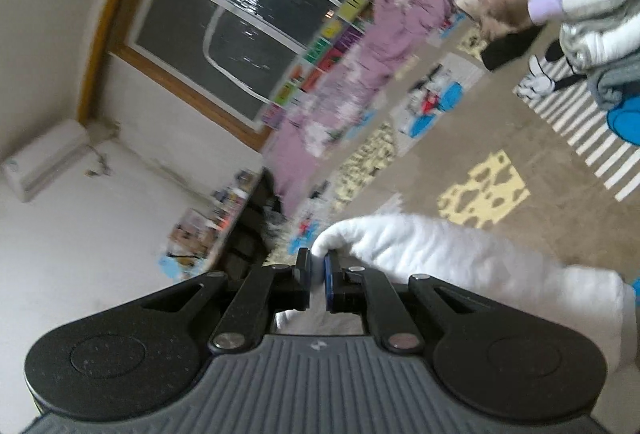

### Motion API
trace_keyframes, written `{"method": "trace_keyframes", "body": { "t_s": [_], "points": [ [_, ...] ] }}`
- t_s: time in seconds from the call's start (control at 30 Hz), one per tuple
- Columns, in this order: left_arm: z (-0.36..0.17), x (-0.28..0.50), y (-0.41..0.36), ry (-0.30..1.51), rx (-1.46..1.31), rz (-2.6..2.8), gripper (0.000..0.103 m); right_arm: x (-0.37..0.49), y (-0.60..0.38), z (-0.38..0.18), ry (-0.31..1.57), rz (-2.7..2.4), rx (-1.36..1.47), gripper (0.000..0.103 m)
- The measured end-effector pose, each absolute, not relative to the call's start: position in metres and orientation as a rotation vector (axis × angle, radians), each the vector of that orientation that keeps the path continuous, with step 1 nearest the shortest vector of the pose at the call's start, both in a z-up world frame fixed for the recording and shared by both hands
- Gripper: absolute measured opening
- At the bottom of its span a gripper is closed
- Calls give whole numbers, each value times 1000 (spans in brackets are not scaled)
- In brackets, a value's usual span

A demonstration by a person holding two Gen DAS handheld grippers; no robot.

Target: Fold clothes

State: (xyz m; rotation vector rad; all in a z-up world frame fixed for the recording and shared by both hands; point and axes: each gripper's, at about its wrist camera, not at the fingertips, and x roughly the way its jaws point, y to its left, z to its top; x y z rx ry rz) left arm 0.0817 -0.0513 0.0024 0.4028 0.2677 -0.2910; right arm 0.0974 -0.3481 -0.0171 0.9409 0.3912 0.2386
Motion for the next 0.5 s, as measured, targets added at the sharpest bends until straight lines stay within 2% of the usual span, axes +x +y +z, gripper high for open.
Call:
{"method": "trace_keyframes", "body": {
  "t_s": [0.5],
  "points": [
    [-69,232,-40,508,343,-339,7,240,-335,-95,600,139,891,9]
  ]
}}
